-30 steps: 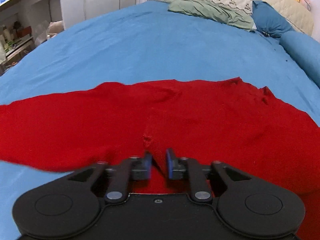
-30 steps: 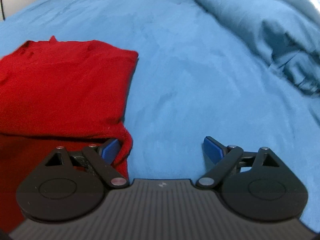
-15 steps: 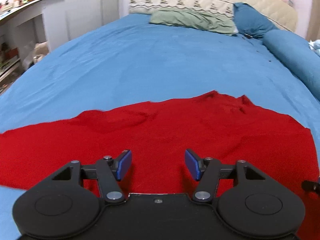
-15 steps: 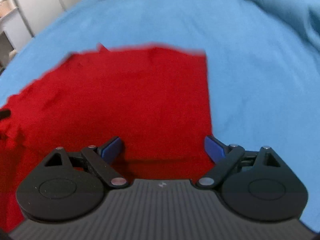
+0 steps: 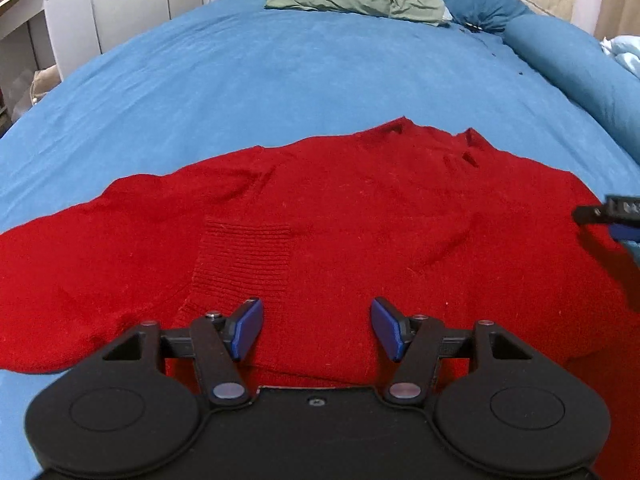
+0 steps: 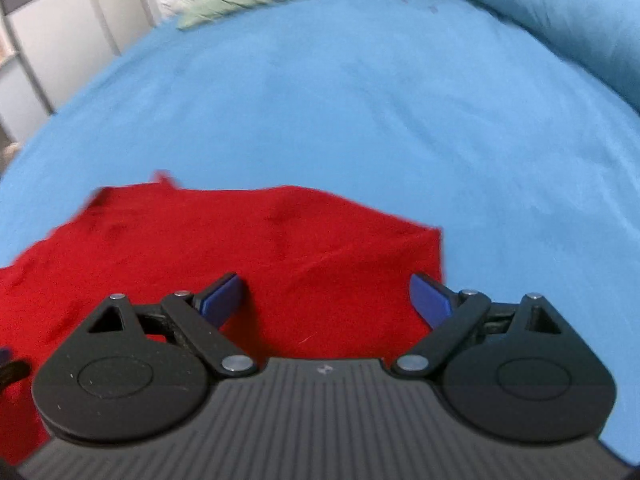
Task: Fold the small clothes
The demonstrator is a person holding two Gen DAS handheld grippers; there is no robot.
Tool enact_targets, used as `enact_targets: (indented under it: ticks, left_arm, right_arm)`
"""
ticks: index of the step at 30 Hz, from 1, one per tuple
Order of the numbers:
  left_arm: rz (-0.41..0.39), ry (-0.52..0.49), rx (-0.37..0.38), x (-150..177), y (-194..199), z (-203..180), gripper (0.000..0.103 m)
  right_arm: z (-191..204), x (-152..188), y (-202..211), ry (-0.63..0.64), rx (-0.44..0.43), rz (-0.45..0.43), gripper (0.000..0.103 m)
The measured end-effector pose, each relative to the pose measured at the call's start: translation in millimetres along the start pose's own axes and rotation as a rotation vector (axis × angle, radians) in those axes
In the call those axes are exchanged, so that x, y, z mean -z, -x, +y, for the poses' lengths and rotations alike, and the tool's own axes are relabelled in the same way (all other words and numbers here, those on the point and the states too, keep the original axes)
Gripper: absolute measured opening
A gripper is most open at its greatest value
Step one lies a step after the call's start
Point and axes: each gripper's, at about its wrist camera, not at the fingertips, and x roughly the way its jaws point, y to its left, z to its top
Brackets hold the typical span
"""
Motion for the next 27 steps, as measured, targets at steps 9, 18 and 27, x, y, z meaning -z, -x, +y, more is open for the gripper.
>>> enact_targets:
  ticks: [9, 18, 27]
  left_arm:
    - [-0.023, 0.082, 0.010, -11, 30, 18, 0.067]
    - [-0.127, 0.138, -0.079, -12, 137, 91, 0.100]
    - [-0.138, 0.388, -0.234, 11, 172, 224, 0.100]
  right_arm:
    - [16, -11, 52, 0.035, -0.076, -0.024, 0.103]
    - [113, 10, 180, 0.104, -0.128, -0.118, 0.103]
    - [211, 59, 198, 0.035, -0.180, -0.028, 0.103]
